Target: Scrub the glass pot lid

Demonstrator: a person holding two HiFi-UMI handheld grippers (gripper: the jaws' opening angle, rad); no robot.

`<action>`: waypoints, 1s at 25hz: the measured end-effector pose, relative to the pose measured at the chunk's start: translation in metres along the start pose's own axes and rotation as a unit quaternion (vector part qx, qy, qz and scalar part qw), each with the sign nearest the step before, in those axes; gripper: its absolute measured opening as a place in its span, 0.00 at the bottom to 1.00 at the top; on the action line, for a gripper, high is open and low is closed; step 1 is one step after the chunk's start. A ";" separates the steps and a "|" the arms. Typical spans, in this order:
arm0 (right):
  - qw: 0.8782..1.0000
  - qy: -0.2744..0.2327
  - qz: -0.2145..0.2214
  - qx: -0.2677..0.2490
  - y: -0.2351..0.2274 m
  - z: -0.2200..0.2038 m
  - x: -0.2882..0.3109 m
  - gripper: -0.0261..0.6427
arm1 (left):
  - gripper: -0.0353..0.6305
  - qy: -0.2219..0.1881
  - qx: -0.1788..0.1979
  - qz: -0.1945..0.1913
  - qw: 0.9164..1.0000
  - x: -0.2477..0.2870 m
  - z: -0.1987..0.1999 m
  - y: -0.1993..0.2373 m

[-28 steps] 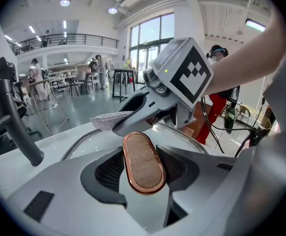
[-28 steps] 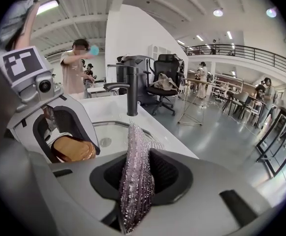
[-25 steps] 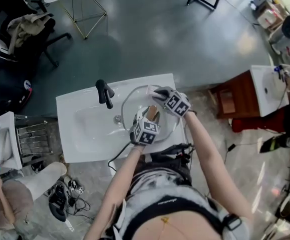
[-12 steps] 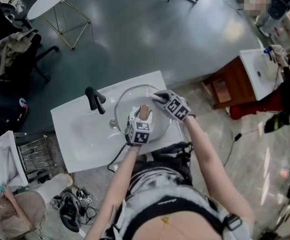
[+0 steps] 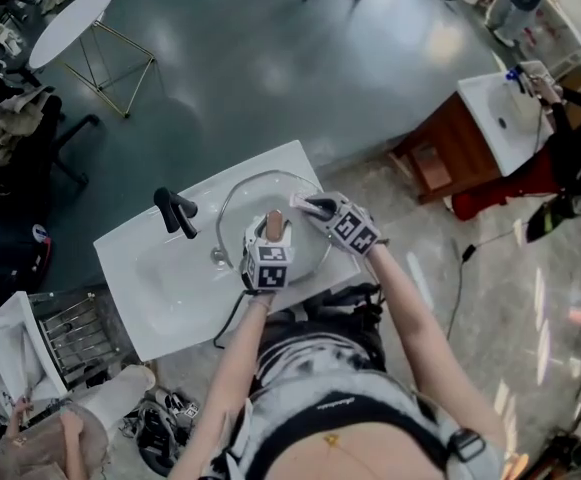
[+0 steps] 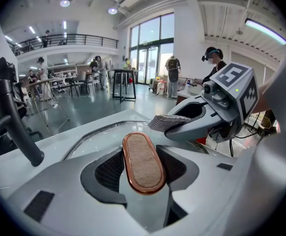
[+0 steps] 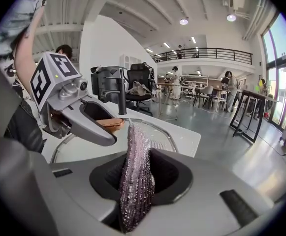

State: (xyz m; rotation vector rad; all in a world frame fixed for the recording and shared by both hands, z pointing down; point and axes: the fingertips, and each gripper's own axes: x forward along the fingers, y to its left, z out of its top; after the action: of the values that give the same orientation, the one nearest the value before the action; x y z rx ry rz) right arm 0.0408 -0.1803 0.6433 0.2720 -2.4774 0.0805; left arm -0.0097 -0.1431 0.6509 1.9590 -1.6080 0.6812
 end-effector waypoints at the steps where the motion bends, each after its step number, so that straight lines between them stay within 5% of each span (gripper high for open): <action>1: 1.000 -0.002 -0.002 0.003 0.002 -0.002 -0.003 0.19 | 0.36 0.000 0.000 0.000 1.000 0.000 0.000 0.000; 25: 0.998 0.037 0.010 -0.042 -0.003 0.005 0.005 0.19 | 0.35 0.001 -0.003 -0.002 1.000 -0.004 0.005 -0.003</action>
State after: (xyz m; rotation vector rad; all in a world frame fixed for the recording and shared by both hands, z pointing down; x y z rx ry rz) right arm 0.0345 -0.1843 0.6424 0.2056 -2.4024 -0.0042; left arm -0.0076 -0.1431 0.6443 1.9556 -1.6038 0.6750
